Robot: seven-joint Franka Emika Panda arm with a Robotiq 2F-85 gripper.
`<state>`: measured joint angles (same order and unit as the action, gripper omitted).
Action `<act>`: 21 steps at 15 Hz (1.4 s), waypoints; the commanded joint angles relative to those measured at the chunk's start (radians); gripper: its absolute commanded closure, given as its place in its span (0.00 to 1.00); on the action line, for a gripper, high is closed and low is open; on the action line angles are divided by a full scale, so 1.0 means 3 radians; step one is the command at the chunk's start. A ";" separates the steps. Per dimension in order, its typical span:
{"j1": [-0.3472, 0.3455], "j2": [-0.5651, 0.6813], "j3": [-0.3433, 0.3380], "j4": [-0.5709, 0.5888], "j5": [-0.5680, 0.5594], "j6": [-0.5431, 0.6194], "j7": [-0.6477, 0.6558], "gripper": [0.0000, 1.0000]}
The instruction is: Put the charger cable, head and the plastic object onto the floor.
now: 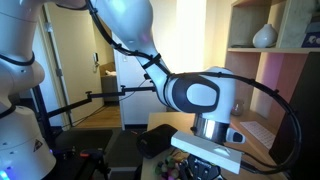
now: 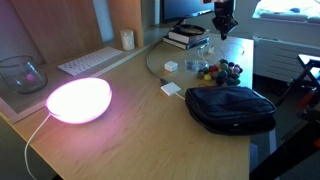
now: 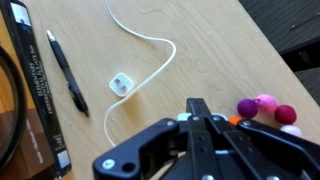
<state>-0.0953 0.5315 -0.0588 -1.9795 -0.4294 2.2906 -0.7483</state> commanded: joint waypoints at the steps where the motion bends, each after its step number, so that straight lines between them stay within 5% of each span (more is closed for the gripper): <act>1: 0.0028 -0.0021 -0.0202 0.0129 -0.0132 -0.0115 0.0469 1.00; 8: -0.0008 0.0248 -0.0543 0.0337 -0.0522 -0.0718 0.1283 1.00; 15: -0.0042 0.0555 -0.0502 0.0591 -0.0572 -0.1660 0.1585 1.00; 19: -0.0048 0.0527 -0.0441 0.0556 -0.0691 -0.1596 0.1587 1.00; 20: -0.0064 0.0492 -0.0394 0.0513 -0.0732 -0.1521 0.1507 0.74; 21: -0.0082 0.0476 -0.0342 0.0494 -0.0734 -0.1469 0.1478 0.98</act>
<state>-0.1083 0.6981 -0.2006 -1.8158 -0.6196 1.8186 -0.2922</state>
